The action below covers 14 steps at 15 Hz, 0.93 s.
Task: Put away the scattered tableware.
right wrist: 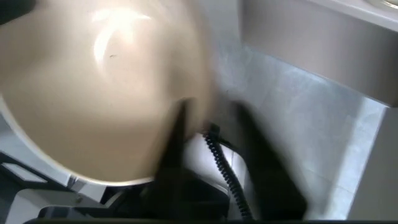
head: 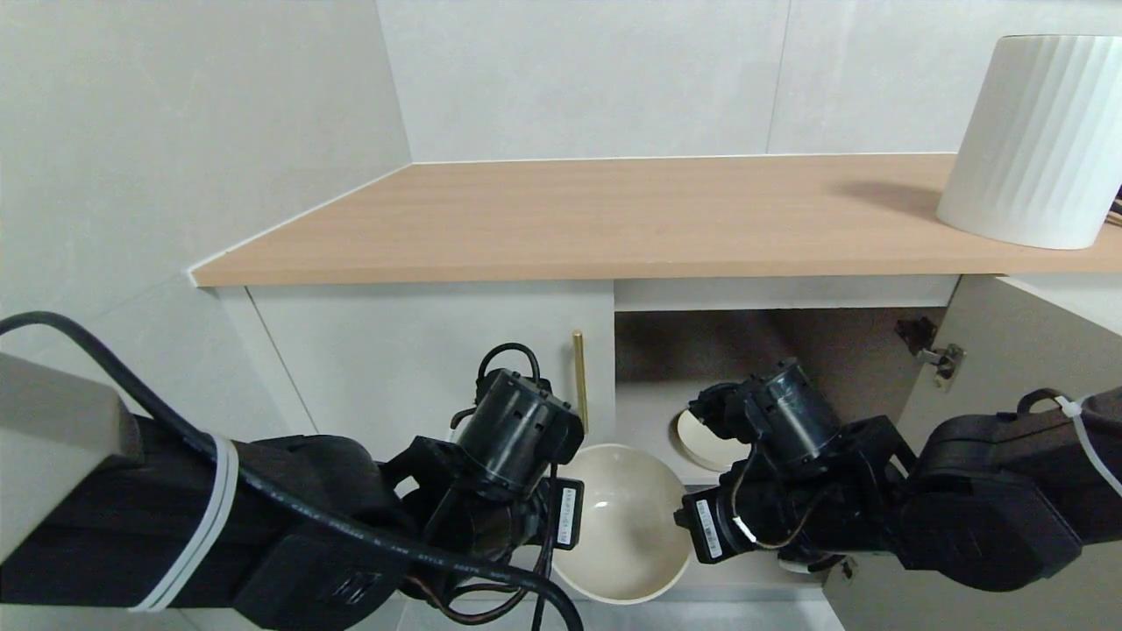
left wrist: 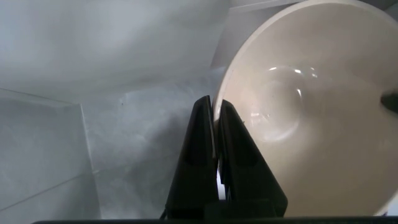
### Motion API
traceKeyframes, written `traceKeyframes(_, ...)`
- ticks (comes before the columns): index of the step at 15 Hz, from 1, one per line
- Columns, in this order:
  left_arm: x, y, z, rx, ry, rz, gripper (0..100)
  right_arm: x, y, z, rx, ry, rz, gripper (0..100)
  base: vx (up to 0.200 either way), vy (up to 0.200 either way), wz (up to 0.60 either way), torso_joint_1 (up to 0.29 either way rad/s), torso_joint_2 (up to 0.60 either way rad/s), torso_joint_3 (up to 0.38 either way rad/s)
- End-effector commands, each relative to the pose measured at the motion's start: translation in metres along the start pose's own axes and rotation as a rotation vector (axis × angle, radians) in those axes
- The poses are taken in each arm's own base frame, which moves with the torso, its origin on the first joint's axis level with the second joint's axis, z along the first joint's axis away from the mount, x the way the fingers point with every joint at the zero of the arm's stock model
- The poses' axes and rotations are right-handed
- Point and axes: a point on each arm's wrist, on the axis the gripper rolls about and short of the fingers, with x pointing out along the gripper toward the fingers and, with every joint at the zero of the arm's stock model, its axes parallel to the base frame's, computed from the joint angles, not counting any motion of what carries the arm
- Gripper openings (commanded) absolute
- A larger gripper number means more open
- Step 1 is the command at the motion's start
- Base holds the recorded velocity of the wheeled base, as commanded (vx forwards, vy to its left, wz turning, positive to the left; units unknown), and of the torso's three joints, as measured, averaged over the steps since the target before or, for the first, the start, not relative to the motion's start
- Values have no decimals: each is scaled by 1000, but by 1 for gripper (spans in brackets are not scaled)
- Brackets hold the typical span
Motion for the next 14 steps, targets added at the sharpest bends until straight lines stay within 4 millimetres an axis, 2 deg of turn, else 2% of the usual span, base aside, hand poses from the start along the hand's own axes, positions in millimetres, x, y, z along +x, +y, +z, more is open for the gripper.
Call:
traceKeyframes(1, 1, 0, 0, 0, 2, 3, 0, 1, 0, -1, 0, 6, -4, 0, 0, 0, 0, 0, 0, 0)
traceKeyframes(9, 3, 1, -5, 15, 17, 10, 0, 2, 0, -2, -4, 11, -3, 0, 0, 0, 0, 0, 0, 0)
traceKeyframes(10, 3, 1, -4, 17, 16, 10, 100, 2, 0, -3, -4, 12, -4, 0, 0, 0, 0, 0, 0, 0)
traceKeyframes(14, 1, 1, -3, 10, 7, 5, 100, 3, 0, -3, -6, 15, -5, 0, 0, 0, 0, 0, 0, 0)
